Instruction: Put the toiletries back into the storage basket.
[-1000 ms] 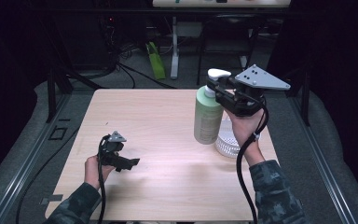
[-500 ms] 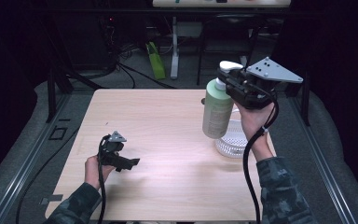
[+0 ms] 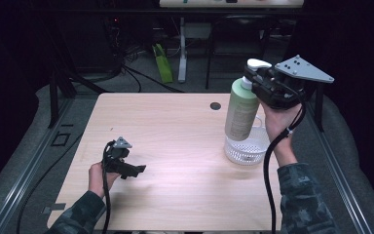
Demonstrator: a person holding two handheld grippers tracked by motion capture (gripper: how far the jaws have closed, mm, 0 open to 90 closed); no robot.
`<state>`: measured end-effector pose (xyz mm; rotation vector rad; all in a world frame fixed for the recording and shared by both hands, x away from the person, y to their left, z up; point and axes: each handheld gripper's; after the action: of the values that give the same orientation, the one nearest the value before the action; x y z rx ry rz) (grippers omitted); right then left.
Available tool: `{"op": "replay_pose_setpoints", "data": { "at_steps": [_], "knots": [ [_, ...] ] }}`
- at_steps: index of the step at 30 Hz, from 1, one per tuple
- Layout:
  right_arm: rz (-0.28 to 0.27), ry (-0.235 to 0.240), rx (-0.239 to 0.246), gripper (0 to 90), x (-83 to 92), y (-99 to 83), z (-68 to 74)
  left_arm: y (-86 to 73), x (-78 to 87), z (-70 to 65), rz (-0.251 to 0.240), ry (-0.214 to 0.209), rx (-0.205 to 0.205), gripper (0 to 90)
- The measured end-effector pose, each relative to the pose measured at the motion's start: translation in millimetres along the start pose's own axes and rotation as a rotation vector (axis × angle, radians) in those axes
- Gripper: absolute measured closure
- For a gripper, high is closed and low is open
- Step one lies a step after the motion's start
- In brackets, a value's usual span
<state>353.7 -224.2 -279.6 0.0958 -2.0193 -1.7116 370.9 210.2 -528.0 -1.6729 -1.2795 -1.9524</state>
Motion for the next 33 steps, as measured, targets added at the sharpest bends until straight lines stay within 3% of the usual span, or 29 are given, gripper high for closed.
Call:
{"op": "replay_pose_setpoints", "data": {
  "at_steps": [16, 33],
  "knots": [
    [0.02, -0.086, -0.049, 68.4, 0.0, -12.1, -28.0, 0.0, 1.1, -0.4, 0.007, -0.001, -0.003, 7.3],
    [0.065, -0.122, -0.091, 68.4, -9.6, -34.7, -44.7, -0.5, -0.6, 0.0, 0.002, 0.008, 0.009, 7.3]
  ]
}}
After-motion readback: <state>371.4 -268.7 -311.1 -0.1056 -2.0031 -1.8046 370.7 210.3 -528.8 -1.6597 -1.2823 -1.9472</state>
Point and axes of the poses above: each handheld gripper's, and its own axes: x roughly backward along the jaws, y roughly out of its top, z roughly to its left, and after that the axes turned 14 degrees about z, right-handed
